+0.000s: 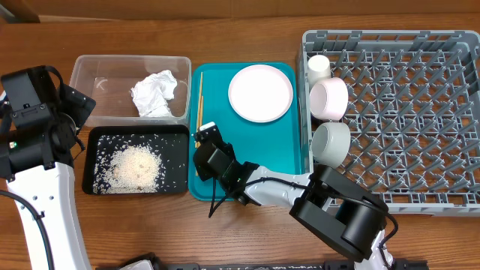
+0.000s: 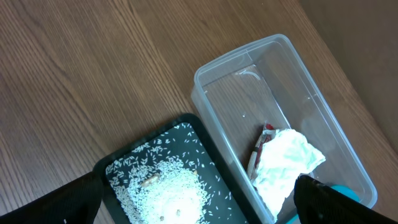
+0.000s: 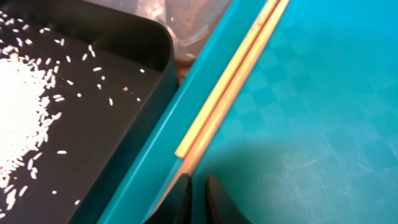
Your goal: Sort waste into correct bins and load items into the dishwasher
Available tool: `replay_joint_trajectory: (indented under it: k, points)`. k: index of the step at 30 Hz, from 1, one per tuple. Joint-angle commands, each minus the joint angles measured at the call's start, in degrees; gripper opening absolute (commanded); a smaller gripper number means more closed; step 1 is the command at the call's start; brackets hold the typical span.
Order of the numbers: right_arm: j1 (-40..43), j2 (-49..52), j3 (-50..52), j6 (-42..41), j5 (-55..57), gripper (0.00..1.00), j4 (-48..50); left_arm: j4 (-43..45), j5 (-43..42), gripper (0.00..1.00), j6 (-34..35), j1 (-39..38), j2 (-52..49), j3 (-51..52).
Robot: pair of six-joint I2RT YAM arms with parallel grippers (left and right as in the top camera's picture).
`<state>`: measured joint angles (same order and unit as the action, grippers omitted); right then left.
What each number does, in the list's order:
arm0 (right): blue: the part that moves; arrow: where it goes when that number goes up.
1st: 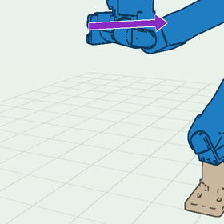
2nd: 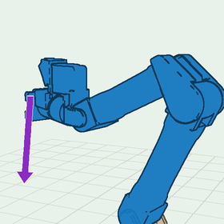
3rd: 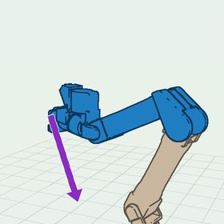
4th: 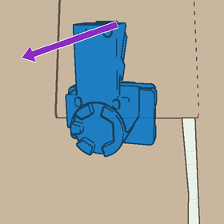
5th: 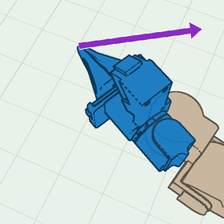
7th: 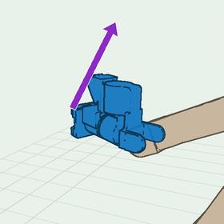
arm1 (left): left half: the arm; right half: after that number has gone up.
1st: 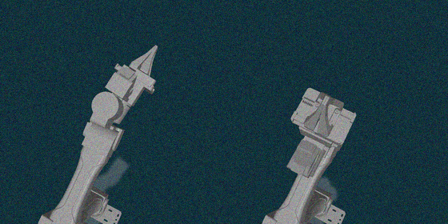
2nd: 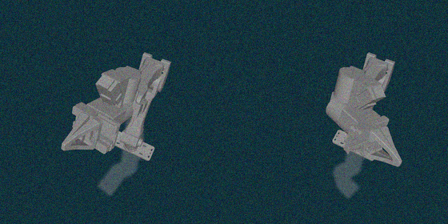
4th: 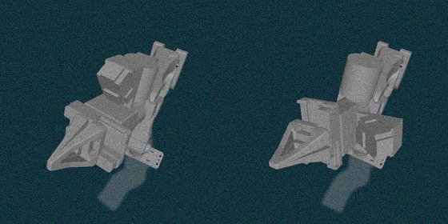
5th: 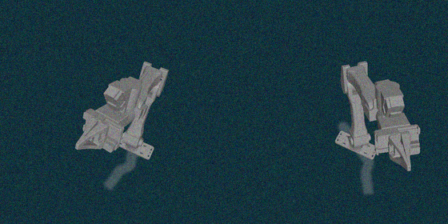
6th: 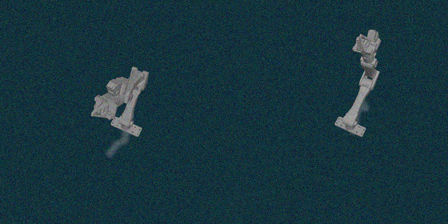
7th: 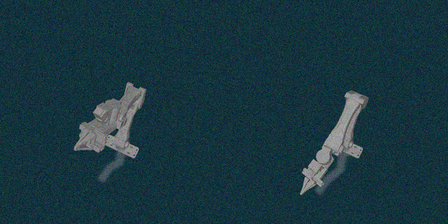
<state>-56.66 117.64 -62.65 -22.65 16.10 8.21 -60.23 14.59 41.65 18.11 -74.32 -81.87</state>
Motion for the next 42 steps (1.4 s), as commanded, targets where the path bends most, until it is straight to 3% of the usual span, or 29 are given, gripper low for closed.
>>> replay_joint_trajectory:
  k: [1, 7, 14, 16, 19, 23, 24, 28, 33, 42]
  points:
    - [-0.3, -0.9, -0.1, 0.5, 1.4, 0.09, -0.7, 0.0, 0.2, 1.00, 0.3, 0.2, -0.3, -0.8]
    - [-0.3, -6.0, -0.1, 8.9, -7.7, 0.04, -3.4, 0.0, 0.2, 1.00, 0.3, 0.2, -0.3, -0.8]
    - [2.2, -18.8, -0.1, 8.9, -8.3, 0.04, -14.8, 0.0, 0.2, 1.00, 0.3, 0.2, -0.3, -0.8]
    - [3.3, -23.7, -0.1, 9.0, -10.3, 0.08, -17.8, 0.0, 0.2, 1.00, 0.3, 0.2, -0.3, -0.8]
    - [4.3, -30.3, -0.1, 9.0, -12.8, 0.47, -23.5, 0.0, 0.2, 1.00, 0.3, 0.2, -0.3, -0.8]
    - [5.5, -38.8, -0.1, 9.2, -7.9, 0.82, -33.5, 0.0, 0.2, 1.00, 0.3, 0.2, -0.3, -0.8]
    - [6.2, -41.3, -0.1, 9.2, -4.8, 1.00, -36.3, 0.0, 0.2, 1.00, 0.3, 0.2, -0.3, -0.8]
    - [9.6, -50.3, -0.1, 9.2, 4.3, 1.00, -42.5, 0.0, 0.2, 1.00, 0.3, 0.2, -0.3, -0.8]
    - [13.5, -59.1, -0.1, 9.2, 4.7, 1.00, -44.9, 0.0, 0.2, 1.00, 0.3, 0.2, -0.3, -0.8]
    - [14.0, -62.0, -0.1, 9.2, 4.7, 1.00, -44.9, 5.4, -3.7, 1.00, 3.1, 0.2, -0.3, -0.8]
